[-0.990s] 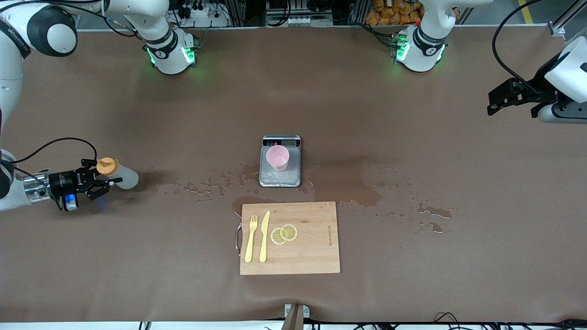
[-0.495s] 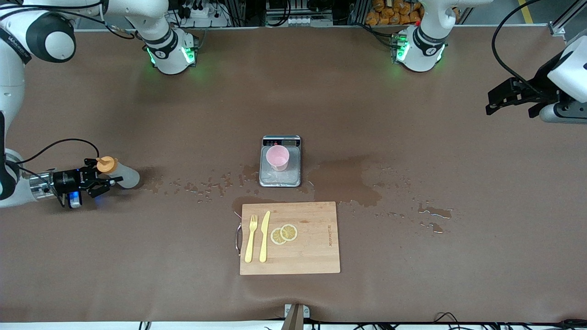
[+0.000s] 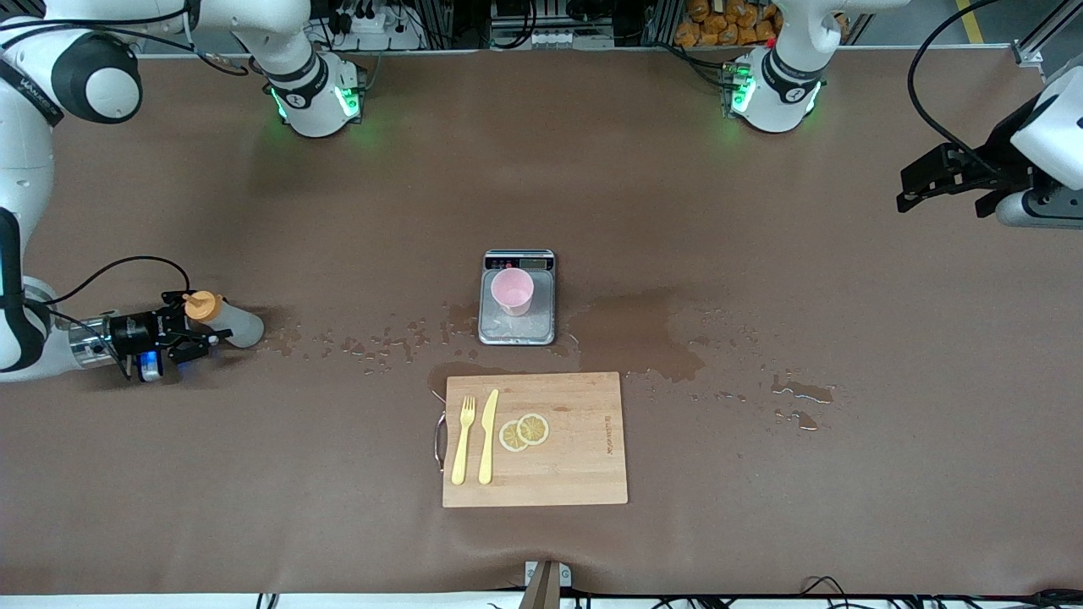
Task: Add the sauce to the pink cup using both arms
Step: 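Set the bottle upright on the table and open the right gripper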
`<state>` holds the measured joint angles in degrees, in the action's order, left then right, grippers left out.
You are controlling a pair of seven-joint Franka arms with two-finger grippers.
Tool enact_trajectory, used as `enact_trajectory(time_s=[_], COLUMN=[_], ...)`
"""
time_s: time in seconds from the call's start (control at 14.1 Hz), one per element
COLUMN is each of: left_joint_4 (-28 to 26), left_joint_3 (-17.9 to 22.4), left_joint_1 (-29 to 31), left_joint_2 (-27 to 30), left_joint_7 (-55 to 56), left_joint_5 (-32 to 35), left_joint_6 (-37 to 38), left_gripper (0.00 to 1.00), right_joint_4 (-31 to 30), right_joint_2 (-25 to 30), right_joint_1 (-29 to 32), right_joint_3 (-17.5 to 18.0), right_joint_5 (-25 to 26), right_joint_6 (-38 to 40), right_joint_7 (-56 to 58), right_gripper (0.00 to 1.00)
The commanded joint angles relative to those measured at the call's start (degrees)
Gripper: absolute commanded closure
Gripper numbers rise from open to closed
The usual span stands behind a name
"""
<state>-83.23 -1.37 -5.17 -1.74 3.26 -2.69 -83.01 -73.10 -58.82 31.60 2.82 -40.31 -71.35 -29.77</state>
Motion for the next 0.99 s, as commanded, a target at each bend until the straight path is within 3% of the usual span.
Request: enact_trajectory(time_s=[0.0,0.71,0.92], left_joint_4=[-0.71,-0.71,-0.71], left_joint_3=[-0.04,-0.21,-0.12], left_joint_1=[0.33,0.33,0.33], left_joint_2=[0.86,0.95,0.86], left_joint_7=[-0.53,0.17,0.17], left_joint_5=[0.23,0.23,0.14], left_joint_6=[0.3,0.3,0.3], left_gripper=[0.0,0.0,0.0], right_joint_4=[1.2,9.2,9.29], right_joint_2=[-0.24,4.67,7.48], right_joint_1=[0.83,1.8,0.84], right_joint_3=[0.87,0.43,0.86], right_joint_5=[-0.83,2.43,6.81], right_joint_6=[0.33,0.42,0.42], right_joint_7=[-0.19,-0.11,-0.2], right_gripper=[0.0,0.0,0.0])
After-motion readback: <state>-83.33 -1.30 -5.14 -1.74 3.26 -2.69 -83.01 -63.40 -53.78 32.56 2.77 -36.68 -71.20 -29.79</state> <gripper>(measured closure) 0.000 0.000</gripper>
